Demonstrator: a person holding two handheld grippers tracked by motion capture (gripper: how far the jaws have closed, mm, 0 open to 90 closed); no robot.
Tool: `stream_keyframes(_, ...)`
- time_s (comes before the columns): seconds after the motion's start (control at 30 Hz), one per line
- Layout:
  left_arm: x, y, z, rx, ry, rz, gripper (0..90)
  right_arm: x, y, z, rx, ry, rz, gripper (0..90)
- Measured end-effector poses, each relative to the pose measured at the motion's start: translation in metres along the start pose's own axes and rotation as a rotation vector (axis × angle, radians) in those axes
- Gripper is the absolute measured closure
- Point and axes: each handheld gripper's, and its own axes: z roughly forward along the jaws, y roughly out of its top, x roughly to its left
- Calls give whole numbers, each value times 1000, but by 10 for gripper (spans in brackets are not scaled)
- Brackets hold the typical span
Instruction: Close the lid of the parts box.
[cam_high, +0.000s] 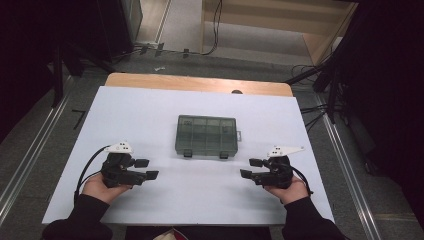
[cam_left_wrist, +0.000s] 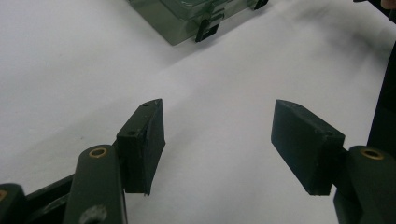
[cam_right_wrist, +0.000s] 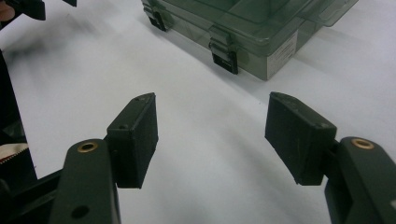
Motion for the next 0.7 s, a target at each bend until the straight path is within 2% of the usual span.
stream_keyframes(0.23, 0, 0, 1, 13, 6, 7, 355, 0, 0, 1, 2, 3, -4, 329)
stream_keyframes(0.7, 1, 0, 1, 8, 9, -2, 355, 0, 0, 1, 4, 6, -3, 329)
